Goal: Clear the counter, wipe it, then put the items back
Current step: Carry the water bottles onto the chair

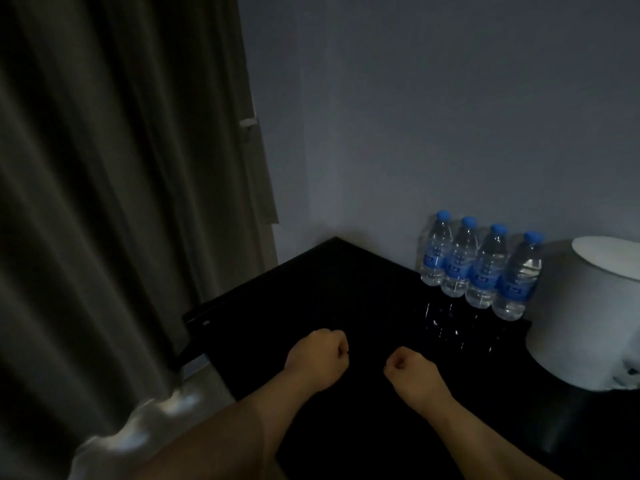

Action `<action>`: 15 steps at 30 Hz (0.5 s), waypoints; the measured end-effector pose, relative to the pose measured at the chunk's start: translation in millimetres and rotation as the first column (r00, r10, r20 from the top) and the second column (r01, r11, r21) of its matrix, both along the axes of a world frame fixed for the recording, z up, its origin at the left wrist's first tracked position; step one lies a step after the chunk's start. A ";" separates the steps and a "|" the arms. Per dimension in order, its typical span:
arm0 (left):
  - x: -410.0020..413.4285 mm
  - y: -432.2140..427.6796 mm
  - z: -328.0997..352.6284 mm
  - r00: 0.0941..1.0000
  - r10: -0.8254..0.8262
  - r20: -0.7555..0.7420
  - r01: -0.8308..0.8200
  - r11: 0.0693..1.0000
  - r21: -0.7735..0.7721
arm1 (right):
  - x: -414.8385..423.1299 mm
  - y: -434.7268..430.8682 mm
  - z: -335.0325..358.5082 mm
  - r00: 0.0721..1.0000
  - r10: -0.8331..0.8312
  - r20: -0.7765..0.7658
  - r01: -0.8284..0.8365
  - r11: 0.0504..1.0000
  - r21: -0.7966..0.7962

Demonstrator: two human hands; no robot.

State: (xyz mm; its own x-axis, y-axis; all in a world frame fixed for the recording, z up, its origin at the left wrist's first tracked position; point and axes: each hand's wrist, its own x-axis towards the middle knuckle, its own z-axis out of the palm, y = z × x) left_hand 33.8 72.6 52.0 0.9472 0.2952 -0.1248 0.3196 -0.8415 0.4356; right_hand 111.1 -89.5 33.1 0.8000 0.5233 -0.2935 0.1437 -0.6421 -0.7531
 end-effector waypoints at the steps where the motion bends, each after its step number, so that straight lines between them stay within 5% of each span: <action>1: 17.4 7.2 1.6 1.000 -0.010 0.012 0.010 1.000 0.001 | 15.4 6.5 2.9 1.000 -0.005 0.029 0.005 1.000 -0.006; 15: 239.1 65.9 13.2 0.943 -0.306 0.128 0.298 0.951 0.080 | 171.9 57.2 27.0 0.931 -0.310 0.192 0.329 0.942 -0.074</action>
State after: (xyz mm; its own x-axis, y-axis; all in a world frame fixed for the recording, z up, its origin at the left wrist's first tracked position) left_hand 272.9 138.5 65.2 0.9998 -0.0042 0.0216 -0.0126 -0.9147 0.4039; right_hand 283.0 -32.2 60.1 0.9633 0.2060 -0.1723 0.0417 -0.7485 -0.6618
